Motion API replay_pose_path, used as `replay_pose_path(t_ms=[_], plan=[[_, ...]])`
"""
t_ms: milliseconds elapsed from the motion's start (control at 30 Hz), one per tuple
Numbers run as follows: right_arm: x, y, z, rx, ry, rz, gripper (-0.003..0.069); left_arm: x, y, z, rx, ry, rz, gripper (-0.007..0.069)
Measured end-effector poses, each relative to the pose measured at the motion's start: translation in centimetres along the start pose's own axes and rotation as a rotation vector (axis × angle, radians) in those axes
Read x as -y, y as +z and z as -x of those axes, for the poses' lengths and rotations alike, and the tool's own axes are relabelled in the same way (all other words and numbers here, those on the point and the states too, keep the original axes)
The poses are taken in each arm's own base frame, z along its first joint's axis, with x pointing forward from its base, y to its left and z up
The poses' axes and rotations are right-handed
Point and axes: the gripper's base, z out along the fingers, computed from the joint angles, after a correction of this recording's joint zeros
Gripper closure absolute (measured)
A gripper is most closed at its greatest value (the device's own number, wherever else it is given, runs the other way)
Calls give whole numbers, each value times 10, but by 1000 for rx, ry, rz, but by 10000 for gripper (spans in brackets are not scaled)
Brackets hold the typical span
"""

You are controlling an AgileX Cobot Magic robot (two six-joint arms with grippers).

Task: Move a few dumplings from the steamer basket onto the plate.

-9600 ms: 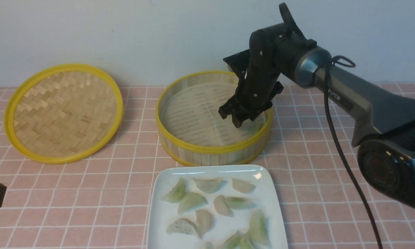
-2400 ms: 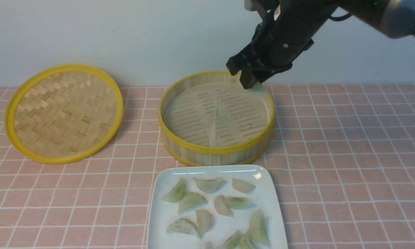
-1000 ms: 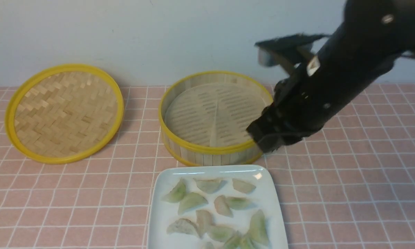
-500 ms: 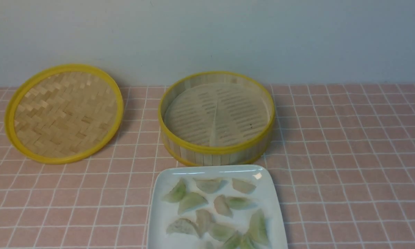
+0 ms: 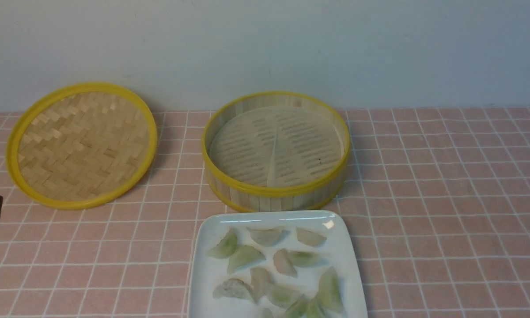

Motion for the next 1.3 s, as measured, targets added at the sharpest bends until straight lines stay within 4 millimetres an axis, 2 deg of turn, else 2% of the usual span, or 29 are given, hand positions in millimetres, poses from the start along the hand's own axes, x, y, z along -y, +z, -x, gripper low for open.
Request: replay_pose_path(t_ms=[133, 300, 400, 467, 667, 1300], plan=[[-1, 8, 0, 4, 7, 5, 673, -2, 0, -3, 2, 16, 11, 631], [-1, 9, 2, 28, 9, 10, 673, -10, -13, -17, 109, 24, 29, 631], [-1, 9, 2, 28, 11, 10, 673, -16, -25, -29, 223, 2, 29, 631], [-1, 9, 2, 29, 11, 10, 673, -22, -37, -40, 369, -11, 20, 631], [-1, 9, 2, 29, 11, 10, 673, -25, -48, -53, 632, -34, -37, 631], [-1, 9, 2, 29, 11, 10, 673, -23, -49, -54, 673, -39, -64, 631]])
